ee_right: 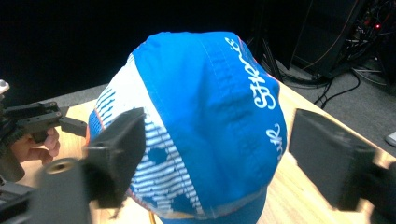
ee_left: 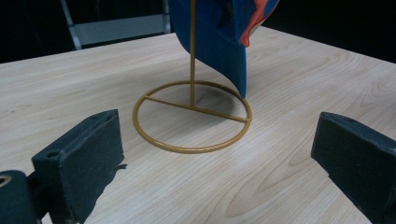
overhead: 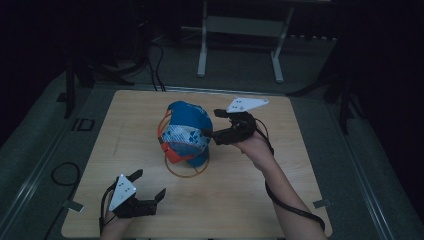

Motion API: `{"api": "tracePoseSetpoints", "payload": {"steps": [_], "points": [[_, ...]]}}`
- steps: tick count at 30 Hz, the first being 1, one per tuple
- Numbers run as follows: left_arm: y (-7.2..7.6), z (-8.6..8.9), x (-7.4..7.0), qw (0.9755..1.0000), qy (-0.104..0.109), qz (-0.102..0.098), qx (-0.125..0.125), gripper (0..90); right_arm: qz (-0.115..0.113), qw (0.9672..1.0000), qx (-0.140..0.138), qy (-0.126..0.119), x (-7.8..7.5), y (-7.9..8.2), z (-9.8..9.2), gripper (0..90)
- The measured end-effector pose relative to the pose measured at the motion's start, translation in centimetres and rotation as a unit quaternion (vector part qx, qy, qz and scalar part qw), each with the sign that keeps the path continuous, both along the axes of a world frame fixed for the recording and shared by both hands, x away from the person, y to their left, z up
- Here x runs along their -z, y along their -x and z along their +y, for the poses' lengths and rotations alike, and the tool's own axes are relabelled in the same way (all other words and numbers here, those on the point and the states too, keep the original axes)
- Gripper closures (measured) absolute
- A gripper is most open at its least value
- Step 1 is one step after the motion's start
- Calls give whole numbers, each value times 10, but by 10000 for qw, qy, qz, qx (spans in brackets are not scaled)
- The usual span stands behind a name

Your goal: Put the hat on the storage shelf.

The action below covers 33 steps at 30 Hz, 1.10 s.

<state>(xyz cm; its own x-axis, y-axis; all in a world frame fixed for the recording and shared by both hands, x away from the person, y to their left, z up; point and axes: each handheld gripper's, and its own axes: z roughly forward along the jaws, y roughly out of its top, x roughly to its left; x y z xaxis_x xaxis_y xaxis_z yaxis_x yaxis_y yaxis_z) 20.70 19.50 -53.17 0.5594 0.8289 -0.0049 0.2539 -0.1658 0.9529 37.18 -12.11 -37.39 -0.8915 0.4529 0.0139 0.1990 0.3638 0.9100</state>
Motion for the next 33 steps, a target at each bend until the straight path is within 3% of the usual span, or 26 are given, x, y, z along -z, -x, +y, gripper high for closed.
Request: {"api": "tracePoseSetpoints", "payload": {"steps": [6,17,20,28,33], "points": [[1,-2,1,10000,4,10,21,26,85,9998,-131,-117,9,4,-12,141],[3,-4,2,10000,-4,16,63,26,-124,9998,-67,-133,33,25,-34,138],[3,-6,2,10000,-83,5,39,26,-82,9999,-62,-97,41,28,-38,137],[2,-6,3,9999,-19,49,93,26,104,9997,-179,131,74,35,-46,138],[1,-7,4,9999,-9,55,123,26,210,9995,-164,148,91,39,-51,138]]}}
